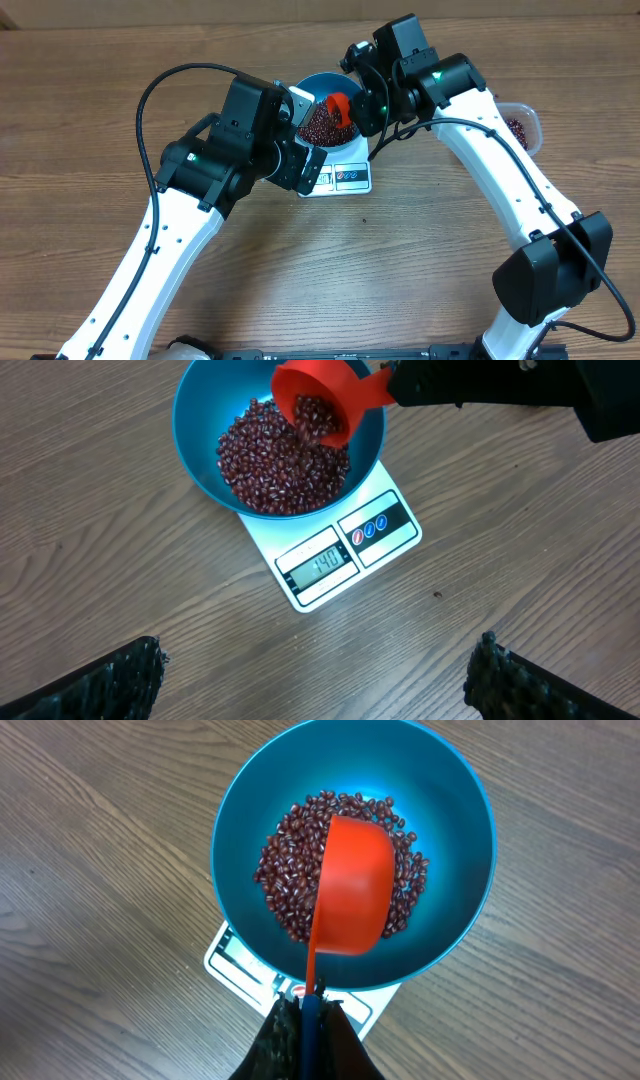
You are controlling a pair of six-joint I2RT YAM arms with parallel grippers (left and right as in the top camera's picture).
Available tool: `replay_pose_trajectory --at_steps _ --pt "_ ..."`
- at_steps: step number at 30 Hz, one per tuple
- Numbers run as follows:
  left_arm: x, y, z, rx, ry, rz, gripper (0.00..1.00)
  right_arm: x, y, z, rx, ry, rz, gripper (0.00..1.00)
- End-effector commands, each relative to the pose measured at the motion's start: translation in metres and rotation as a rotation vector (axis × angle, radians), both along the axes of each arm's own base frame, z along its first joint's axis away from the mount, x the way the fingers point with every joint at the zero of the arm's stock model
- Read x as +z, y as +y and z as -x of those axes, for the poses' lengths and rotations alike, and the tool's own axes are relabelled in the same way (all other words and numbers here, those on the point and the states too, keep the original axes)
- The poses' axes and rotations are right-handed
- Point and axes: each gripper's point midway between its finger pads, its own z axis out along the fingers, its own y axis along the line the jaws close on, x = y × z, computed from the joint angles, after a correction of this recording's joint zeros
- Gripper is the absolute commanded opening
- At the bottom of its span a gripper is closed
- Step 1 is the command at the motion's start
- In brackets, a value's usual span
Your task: Scoop item into bowl and weigh 150g on scale
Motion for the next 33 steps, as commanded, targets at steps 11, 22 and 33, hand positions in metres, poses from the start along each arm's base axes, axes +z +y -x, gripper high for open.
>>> replay_pose_trajectory --at_steps 11,22,33 --pt "0.002 -0.002 -0.001 -0.02 -0.006 0.003 1.0 0.034 0.013 0.0 0.027 -0.069 -0.077 0.04" --pt "0.002 -0.002 -0.001 -0.02 -0.006 0.003 1.0 0.034 0.012 0.0 0.022 -0.068 -0.078 0.04" --pt "0.002 -0.002 -0.001 -0.02 -0.006 0.003 1.0 0.03 0.011 0.003 0.056 -0.081 -0.028 0.04"
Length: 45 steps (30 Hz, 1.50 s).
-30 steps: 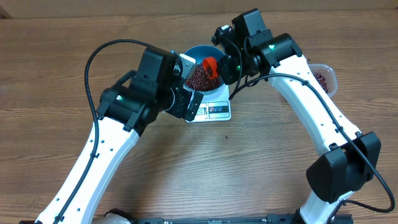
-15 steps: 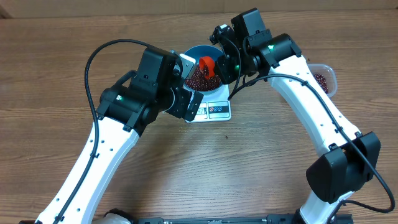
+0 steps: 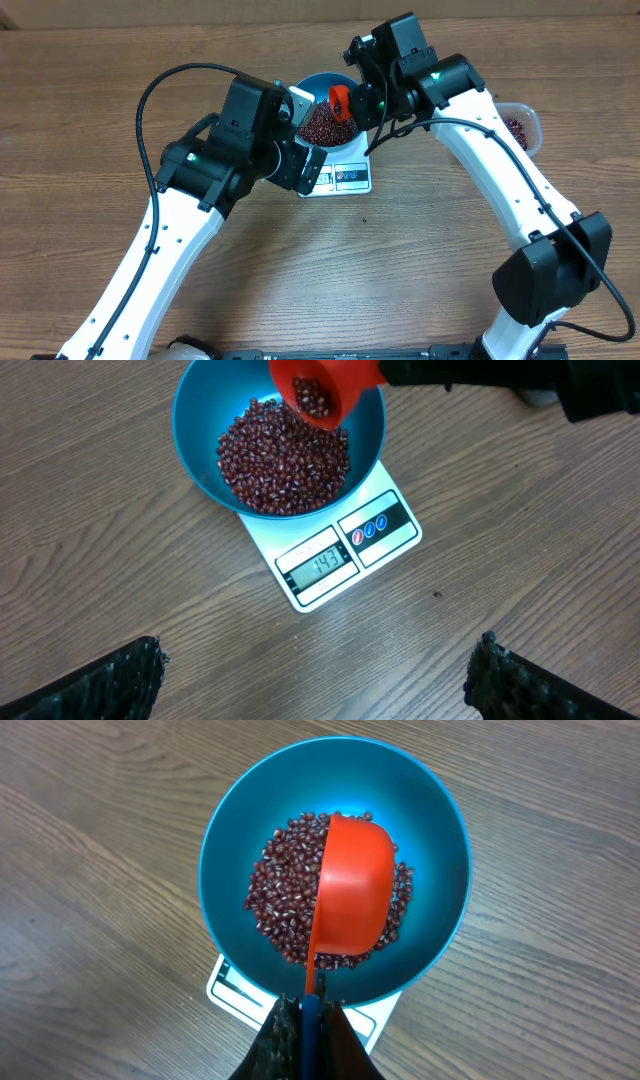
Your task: Scoop item into bowl and weigh 150g on scale
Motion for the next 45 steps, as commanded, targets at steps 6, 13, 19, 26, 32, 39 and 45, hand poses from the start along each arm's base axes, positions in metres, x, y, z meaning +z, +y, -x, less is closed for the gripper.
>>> replay_pose_trajectory --at_steps 6,13,19,26,32,39,45 --pt "0.002 -0.002 -0.001 -0.021 -0.006 0.003 1.0 0.026 -0.004 -0.001 0.013 -0.093 0.044 0.04" --pt "0.002 -0.002 -0.001 -0.021 -0.006 0.003 1.0 0.027 -0.004 -0.003 -0.007 -0.095 0.036 0.04" --pt "0.002 -0.002 -0.001 -0.021 -0.006 0.003 1.0 0.028 -0.003 -0.005 -0.023 -0.096 0.025 0.04" --pt "0.002 -0.002 -0.001 -0.02 -0.006 0.003 1.0 0.031 -0.001 -0.008 -0.077 -0.083 -0.015 0.04" --pt "0.002 -0.002 -0.001 -0.02 -0.006 0.003 1.0 0.031 0.01 0.001 0.087 -0.106 -0.006 0.04" --pt "0.002 -0.002 -0.001 -0.021 -0.006 0.003 1.0 0.029 -0.007 -0.01 -0.081 -0.1 0.025 0.04" --pt "0.002 -0.002 -0.001 -0.02 -0.006 0.003 1.0 0.029 -0.007 -0.01 -0.081 -0.1 0.025 0.04"
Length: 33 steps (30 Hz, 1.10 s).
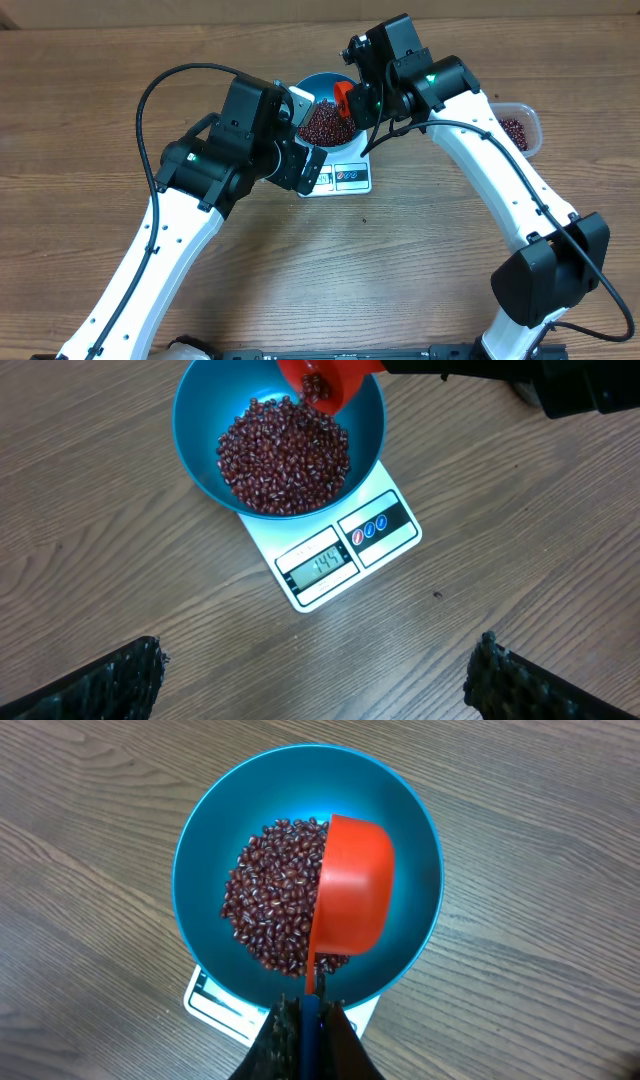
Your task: Scoop item into bowl and weigh 150g on scale
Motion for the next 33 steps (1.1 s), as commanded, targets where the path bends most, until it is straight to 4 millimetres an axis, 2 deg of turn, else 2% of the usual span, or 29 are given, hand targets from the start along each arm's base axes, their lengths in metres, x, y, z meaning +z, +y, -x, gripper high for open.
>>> replay_pose_trajectory --at_steps 1,30,31,33 --pt "0.002 -0.002 -0.001 -0.021 -0.006 0.003 1.0 0.029 -0.002 -0.003 -0.022 -0.064 -0.024 0.04" --pt "0.002 -0.002 -0.001 -0.021 -0.006 0.003 1.0 0.028 -0.001 -0.001 -0.017 -0.057 -0.028 0.04" --pt "0.002 -0.002 -0.001 -0.021 -0.006 0.003 1.0 0.029 0.004 0.002 0.025 -0.051 -0.041 0.04" --pt "0.002 -0.002 -0.001 -0.021 -0.006 0.003 1.0 0.029 0.023 0.023 0.282 -0.052 -0.067 0.04"
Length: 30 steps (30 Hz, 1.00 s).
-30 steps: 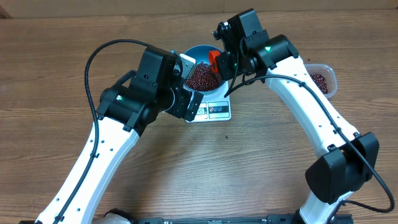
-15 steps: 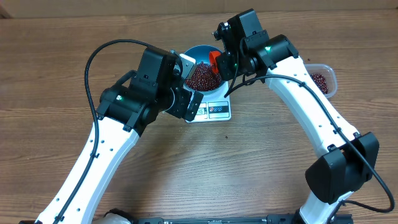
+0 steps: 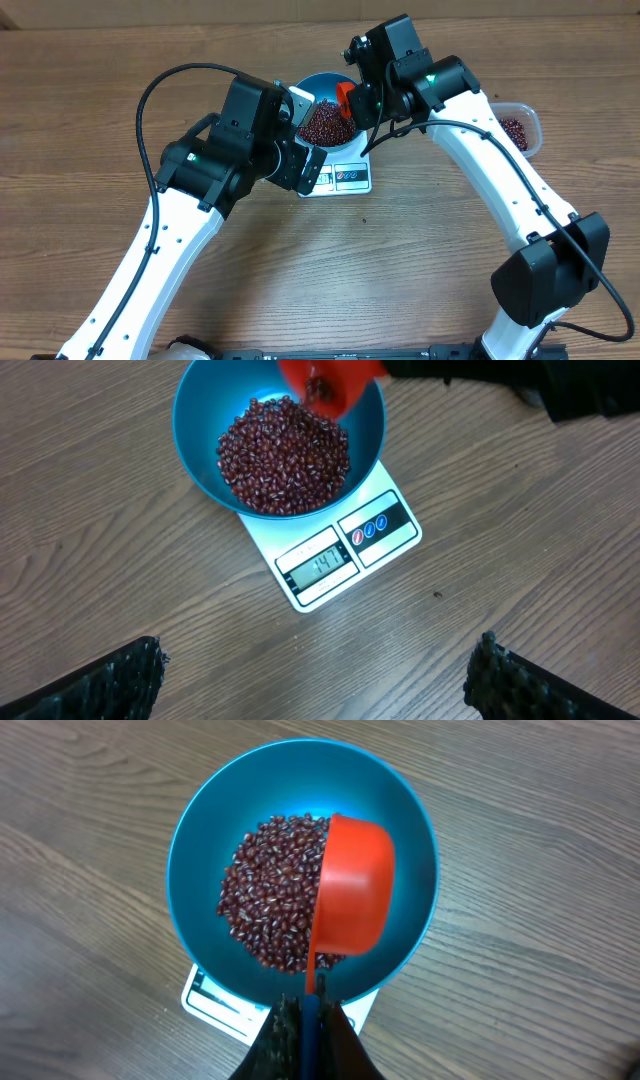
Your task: Scoop item into bowl and weigh 150g on scale
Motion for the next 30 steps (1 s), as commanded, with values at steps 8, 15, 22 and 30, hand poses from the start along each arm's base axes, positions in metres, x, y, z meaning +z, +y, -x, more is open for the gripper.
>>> replay_pose_trajectory --at_steps 8,15,22,30 --pt "0.002 -0.002 -0.001 -0.02 -0.006 0.003 1.0 0.029 0.007 0.003 0.09 -0.074 -0.028 0.04" --pt "0.002 -0.002 -0.001 -0.02 -0.006 0.003 1.0 0.029 0.007 0.003 0.09 -0.074 -0.028 0.04" --pt "0.002 -0.002 -0.001 -0.02 -0.006 0.003 1.0 0.028 0.01 0.009 0.148 -0.073 -0.023 0.04" --pt "0.002 -0.002 -0.001 -0.02 -0.006 0.003 1.0 0.027 0.013 0.007 0.203 -0.151 0.105 0.04"
